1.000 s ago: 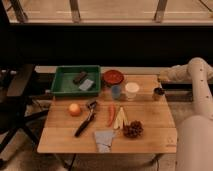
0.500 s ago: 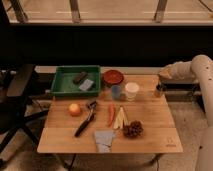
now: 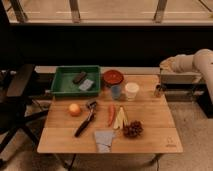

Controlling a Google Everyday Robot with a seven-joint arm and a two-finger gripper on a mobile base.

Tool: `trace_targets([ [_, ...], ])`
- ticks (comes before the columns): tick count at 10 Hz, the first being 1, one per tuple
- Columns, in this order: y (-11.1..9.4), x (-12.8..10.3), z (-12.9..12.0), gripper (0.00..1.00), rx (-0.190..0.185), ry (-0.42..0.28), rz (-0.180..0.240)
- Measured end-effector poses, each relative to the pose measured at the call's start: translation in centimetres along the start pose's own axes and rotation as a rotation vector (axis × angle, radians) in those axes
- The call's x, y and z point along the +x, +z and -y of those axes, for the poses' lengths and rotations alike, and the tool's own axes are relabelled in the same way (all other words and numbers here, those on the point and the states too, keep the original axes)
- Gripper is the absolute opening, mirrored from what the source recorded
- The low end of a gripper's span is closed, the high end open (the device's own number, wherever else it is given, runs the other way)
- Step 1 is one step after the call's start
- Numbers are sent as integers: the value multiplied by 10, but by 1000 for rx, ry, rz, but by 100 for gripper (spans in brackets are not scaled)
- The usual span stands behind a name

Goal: Place fork in metal cup

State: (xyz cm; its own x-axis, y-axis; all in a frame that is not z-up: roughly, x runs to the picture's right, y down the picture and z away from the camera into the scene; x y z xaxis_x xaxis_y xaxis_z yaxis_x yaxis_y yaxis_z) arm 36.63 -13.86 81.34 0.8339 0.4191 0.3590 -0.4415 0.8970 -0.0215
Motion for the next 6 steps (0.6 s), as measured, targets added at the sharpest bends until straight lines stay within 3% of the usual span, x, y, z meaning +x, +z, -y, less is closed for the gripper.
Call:
trace_targets([
  [3,-16,-25,17,0,59,-47,5],
  [6,-20,-23,19,0,86,-45,-4],
])
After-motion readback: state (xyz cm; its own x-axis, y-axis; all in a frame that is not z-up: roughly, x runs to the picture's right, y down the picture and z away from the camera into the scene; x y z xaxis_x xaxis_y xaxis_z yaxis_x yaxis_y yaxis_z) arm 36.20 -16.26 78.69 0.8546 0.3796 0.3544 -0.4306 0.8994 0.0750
